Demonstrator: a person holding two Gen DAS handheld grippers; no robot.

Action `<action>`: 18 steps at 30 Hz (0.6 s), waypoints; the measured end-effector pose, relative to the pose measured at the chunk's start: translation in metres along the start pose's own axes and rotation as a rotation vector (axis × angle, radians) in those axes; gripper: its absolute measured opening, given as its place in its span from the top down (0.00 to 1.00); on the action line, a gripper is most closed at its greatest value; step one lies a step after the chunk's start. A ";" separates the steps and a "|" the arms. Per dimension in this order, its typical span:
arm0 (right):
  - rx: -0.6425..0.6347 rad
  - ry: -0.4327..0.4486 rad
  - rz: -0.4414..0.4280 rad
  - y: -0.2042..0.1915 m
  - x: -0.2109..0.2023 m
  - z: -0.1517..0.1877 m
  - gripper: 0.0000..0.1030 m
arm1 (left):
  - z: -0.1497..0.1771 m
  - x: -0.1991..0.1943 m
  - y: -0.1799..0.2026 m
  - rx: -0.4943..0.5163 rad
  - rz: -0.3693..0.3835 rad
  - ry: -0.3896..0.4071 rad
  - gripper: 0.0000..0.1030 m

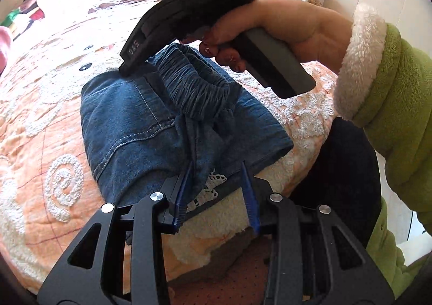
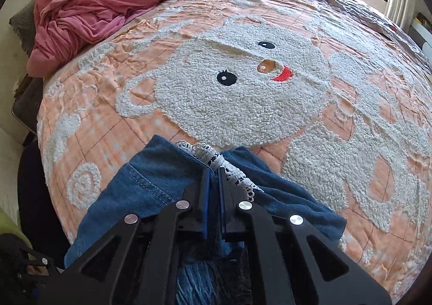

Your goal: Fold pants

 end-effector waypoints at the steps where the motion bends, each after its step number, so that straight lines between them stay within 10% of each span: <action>1: 0.016 0.000 -0.021 0.000 -0.004 0.001 0.83 | 0.000 0.000 0.000 -0.006 0.007 -0.002 0.73; 9: 0.049 0.172 -0.037 -0.005 -0.087 0.017 0.53 | -0.002 -0.006 -0.001 -0.017 0.022 0.000 0.68; 18: 0.041 0.212 -0.028 -0.023 -0.111 0.069 0.52 | -0.005 -0.056 -0.016 -0.056 -0.001 0.086 0.54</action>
Point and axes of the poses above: each gripper's, at about its wrist camera, not at the fingertips, and x roughly the way its jaws point, y to its right, z to its underside, the point moved 7 cm from there along x, roughly the way its jaws point, and after that the axes turned 7 degrees about -y, right-handed, at the moved point
